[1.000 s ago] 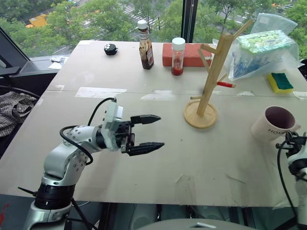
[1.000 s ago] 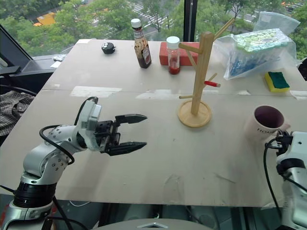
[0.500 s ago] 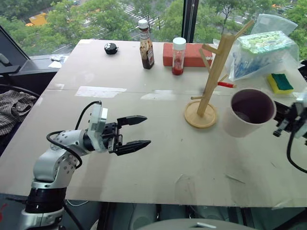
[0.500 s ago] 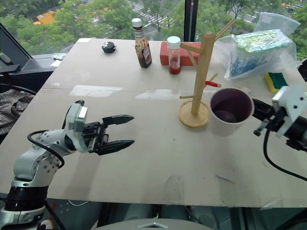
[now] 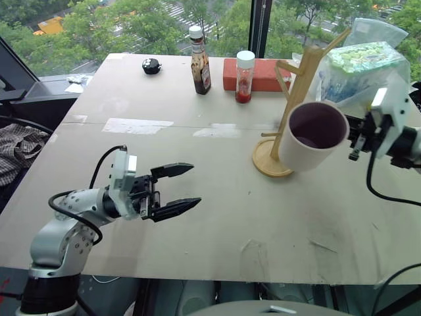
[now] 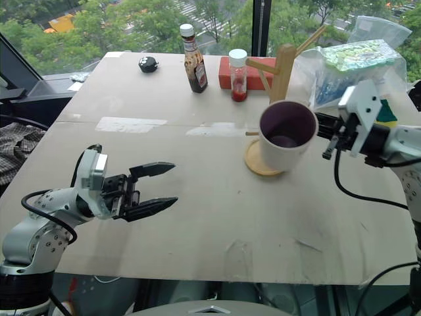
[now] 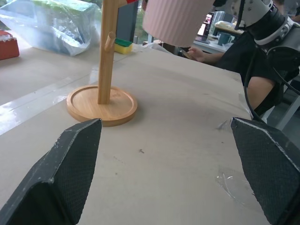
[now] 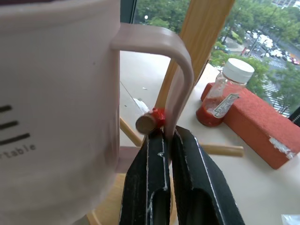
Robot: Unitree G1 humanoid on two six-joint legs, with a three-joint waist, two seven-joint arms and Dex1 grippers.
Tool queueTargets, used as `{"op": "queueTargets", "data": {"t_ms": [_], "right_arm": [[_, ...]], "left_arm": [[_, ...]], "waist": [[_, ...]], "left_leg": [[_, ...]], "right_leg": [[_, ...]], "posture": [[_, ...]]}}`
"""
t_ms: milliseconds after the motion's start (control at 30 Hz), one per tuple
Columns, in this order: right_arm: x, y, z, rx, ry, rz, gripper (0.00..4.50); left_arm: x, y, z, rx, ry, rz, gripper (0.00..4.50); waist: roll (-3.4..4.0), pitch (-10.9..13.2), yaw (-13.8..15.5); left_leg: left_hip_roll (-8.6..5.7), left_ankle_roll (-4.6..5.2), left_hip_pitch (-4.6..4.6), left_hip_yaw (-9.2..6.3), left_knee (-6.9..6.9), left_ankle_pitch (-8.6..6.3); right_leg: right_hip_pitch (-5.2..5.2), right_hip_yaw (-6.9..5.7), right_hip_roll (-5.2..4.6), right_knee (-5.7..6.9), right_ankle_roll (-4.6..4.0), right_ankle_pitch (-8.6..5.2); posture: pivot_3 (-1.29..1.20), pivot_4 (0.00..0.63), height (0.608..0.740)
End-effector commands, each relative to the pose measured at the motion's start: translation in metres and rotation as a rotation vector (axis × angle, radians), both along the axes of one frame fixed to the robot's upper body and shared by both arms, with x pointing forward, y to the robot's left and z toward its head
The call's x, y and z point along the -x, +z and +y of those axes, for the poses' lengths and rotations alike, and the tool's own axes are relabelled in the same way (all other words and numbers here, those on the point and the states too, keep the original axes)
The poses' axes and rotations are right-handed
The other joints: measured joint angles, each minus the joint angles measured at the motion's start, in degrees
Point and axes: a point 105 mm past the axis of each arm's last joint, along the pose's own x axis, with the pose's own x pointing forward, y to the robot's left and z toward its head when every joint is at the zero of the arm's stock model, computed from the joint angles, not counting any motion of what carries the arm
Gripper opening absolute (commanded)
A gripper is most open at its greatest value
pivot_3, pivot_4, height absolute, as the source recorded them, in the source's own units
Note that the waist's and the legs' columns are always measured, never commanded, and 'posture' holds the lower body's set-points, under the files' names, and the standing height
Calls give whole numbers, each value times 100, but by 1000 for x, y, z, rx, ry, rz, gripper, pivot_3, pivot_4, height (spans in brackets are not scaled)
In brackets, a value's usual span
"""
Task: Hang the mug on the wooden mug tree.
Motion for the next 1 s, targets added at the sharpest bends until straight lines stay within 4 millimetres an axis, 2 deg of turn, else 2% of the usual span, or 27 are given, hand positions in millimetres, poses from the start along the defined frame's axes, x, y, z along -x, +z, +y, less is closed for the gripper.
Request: {"op": "queueTargets", "data": {"t_ms": [33,267,333,367,400,467,500,533,667,867,933,1000], "right_arm": [[-6,-5,4,46,2,19,51],[-20,-38,-1,119,-54,100,51],[-16,-42,-5,89,-30,123,51],[-11,-44,-8,82,-18,138,581],[-9,-45,-11,86,-25,126,815],[-6,-40,-19,38,-57,99,1648],[-2,-36,-22,2,-60,101,2208],[4,-35,-25,-14,-60,100,2531],[23,-38,-46,-55,-110,128,2531],[51,-75,-86,-47,-251,235,2531],[62,-88,-95,-19,-282,265,3055],[74,-98,-104,7,-332,269,3863]], "left_arm": [[7,10,0,6,4,-54,4500],[7,13,-1,18,18,-58,4500],[6,13,-1,26,22,-56,4500],[4,15,-2,37,26,-51,4500],[2,16,-3,43,29,-51,4500],[-2,18,-6,55,43,-50,4500],[-5,19,-6,69,53,-46,4500],[-6,20,-7,77,58,-43,4500],[-4,19,-9,74,49,-29,4500],[1,3,2,23,62,37,4500],[1,-4,9,-6,92,54,4500],[1,-16,23,-48,155,78,4500]], "waist": [[0,0,16],[-1,0,24],[-1,-1,31],[-4,-2,40],[-4,-2,51],[-4,-2,47],[-4,-2,45],[-4,-2,47],[-3,-1,20],[-4,-2,32],[-3,-2,28],[-3,-2,17]], "left_leg": [[0,0,-2,0,0,0],[-2,0,-5,1,1,0],[-2,0,-4,0,0,0],[-2,0,-4,-1,0,0],[-2,1,-5,-2,1,0],[-2,2,-7,-3,1,-1],[-2,2,-7,-3,2,-1],[-2,2,-6,-2,2,-1],[-2,1,-6,-4,-1,0],[-2,0,-1,-1,-1,0],[-2,1,3,0,-1,0],[-2,3,9,2,-1,-2]], "right_leg": [[-2,-1,0,-1,0,0],[-3,-6,-10,-2,0,0],[-3,-9,-10,-1,0,0],[-2,-10,-10,-2,0,0],[0,-12,-11,-4,0,0],[2,-15,-14,-6,0,0],[2,-15,-14,-4,0,0],[2,-15,-14,-3,0,0],[2,-16,-12,-3,1,0],[10,-14,-12,-6,1,0],[11,-13,-11,-4,1,0],[12,-9,-8,0,0,0]], "posture": [[0,150,740],[0,150,740],[0,150,740],[0,150,740],[0,150,740],[0,150,740],[0,150,740],[0,150,740],[0,150,740],[0,150,740],[0,150,740],[0,150,740]]}}
